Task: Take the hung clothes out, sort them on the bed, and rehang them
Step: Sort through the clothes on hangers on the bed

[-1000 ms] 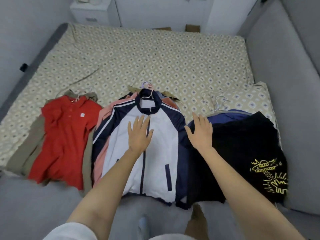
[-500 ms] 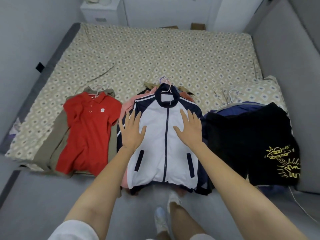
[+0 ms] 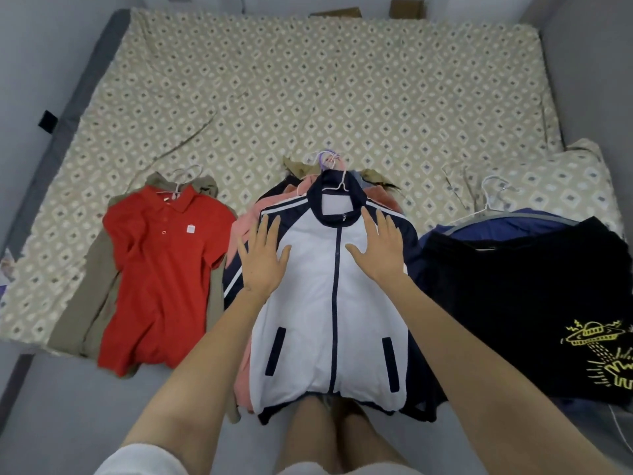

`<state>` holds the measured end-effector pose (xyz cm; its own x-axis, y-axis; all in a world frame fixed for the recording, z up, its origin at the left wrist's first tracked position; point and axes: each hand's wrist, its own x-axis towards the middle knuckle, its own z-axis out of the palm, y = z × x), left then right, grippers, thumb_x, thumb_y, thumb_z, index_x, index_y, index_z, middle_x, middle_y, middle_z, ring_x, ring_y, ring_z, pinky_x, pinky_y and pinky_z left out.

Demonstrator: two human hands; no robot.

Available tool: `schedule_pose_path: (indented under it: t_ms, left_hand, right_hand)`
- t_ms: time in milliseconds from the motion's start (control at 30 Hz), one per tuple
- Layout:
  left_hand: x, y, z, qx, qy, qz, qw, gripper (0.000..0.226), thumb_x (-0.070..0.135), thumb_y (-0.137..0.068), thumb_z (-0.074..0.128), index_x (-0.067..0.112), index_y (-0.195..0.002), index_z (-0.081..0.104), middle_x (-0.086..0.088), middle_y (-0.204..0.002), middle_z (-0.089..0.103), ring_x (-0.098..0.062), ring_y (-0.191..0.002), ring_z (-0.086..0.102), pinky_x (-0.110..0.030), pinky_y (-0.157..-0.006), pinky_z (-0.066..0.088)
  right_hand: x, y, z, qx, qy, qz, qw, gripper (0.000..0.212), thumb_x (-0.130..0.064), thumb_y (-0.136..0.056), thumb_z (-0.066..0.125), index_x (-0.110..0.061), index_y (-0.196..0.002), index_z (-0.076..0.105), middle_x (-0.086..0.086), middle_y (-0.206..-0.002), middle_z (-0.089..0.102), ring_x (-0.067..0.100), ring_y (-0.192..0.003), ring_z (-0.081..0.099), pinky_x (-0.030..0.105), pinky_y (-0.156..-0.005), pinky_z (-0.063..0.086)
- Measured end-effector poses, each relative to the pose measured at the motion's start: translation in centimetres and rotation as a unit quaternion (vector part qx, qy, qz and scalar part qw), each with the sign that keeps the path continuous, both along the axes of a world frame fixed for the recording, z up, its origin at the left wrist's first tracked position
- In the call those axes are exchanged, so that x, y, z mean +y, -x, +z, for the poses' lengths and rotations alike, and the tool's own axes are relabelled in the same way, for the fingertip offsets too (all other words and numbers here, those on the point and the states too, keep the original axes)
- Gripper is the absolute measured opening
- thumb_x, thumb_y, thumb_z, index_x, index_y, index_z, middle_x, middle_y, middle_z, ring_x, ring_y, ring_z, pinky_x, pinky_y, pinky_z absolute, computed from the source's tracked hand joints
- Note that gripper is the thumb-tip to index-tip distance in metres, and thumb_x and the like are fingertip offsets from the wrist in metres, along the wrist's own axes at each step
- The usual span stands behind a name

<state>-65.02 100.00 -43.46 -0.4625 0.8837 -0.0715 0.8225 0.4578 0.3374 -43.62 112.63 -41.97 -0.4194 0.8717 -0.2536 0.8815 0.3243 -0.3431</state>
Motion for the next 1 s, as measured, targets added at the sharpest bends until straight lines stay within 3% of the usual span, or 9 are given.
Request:
schedule_pose_path:
  t_ms: [100, 267, 467, 667, 800, 867, 1000]
  left_hand:
    - [1.8, 1.2, -2.6, -0.041, 0.028, 0.009, 0.999, 0.06, 0.04, -0.103, 0.044, 0.022, -0.157, 0.022, -0.003, -0.165, 0.014, -0.023, -0.152, 0.01, -0.058, -0.121, 0.007]
    - [5.0, 3.1, -7.6, -0.047, 0.05, 0.007, 0.998, 0.06, 0.04, -0.104, 0.043, 0.018, -0.156, 0.023, -0.005, -0.164, 0.018, -0.024, -0.152, 0.01, -0.056, -0.119, 0.003]
    - [8.7, 5.5, -13.3, -0.009, 0.026, -0.037, 0.999, 0.053, 0.031, -0.102, 0.048, 0.01, -0.15, 0.037, -0.014, -0.155, 0.038, -0.035, -0.145, 0.03, -0.057, -0.119, 0.014]
    - [11.8, 6.8, -16.1, 0.01, -0.001, -0.067, 0.998, 0.054, 0.034, -0.1, 0.028, 0.008, -0.144, 0.047, -0.011, -0.145, 0.051, -0.032, -0.136, 0.044, -0.056, -0.113, 0.027]
    - [13.4, 6.7, -17.3, -0.059, -0.033, -0.074, 0.995, 0.052, 0.03, -0.1, 0.033, 0.005, -0.145, 0.044, -0.015, -0.146, 0.047, -0.034, -0.135, 0.044, -0.051, -0.117, 0.027]
    - [13.9, 6.7, -17.5, -0.065, -0.039, -0.066, 0.995, 0.05, 0.028, -0.1, 0.038, 0.005, -0.144, 0.044, -0.016, -0.141, 0.049, -0.034, -0.126, 0.048, -0.048, -0.109, 0.036]
    - [14.4, 6.7, -16.3, -0.066, -0.031, -0.06, 0.996, 0.043, 0.032, -0.098, 0.038, 0.002, -0.121, 0.058, -0.016, -0.109, 0.06, -0.035, -0.095, 0.053, -0.049, -0.087, 0.046]
  right_hand:
    - [1.8, 0.9, -2.3, 0.007, 0.019, -0.014, 1.0, 0.08, -0.053, -0.095, 0.052, -0.028, -0.157, 0.007, 0.009, -0.164, 0.009, 0.031, -0.151, 0.006, 0.046, -0.121, 0.009]
    - [4.2, 1.9, -7.8, 0.006, 0.043, -0.051, 0.998, 0.08, -0.054, -0.094, 0.053, -0.027, -0.157, 0.012, 0.01, -0.163, 0.012, 0.032, -0.15, 0.009, 0.048, -0.121, 0.011]
    - [7.1, 3.4, -12.9, 0.02, 0.075, -0.104, 0.992, 0.083, -0.058, -0.093, 0.052, -0.026, -0.157, 0.011, 0.01, -0.163, 0.012, 0.029, -0.151, 0.007, 0.046, -0.122, 0.011]
    - [9.4, 4.0, -16.1, 0.038, 0.039, -0.136, 0.989, 0.082, -0.057, -0.092, 0.054, -0.023, -0.156, 0.016, 0.011, -0.162, 0.016, 0.029, -0.15, 0.011, 0.05, -0.121, 0.014]
    - [11.2, 3.9, -17.0, 0.001, 0.047, -0.119, 0.992, 0.081, -0.059, -0.093, 0.049, -0.024, -0.157, 0.013, 0.006, -0.163, 0.015, 0.025, -0.151, 0.007, 0.049, -0.121, 0.008]
    - [11.9, 3.7, -17.2, -0.004, 0.038, -0.11, 0.993, 0.082, -0.065, -0.091, 0.046, -0.023, -0.156, 0.019, 0.007, -0.159, 0.027, 0.026, -0.149, 0.015, 0.047, -0.121, 0.009]
    - [12.3, 3.5, -16.4, -0.01, 0.011, -0.113, 0.993, 0.085, -0.075, -0.083, 0.041, -0.012, -0.141, 0.046, 0.014, -0.129, 0.053, 0.034, -0.126, 0.044, 0.045, -0.111, 0.028]
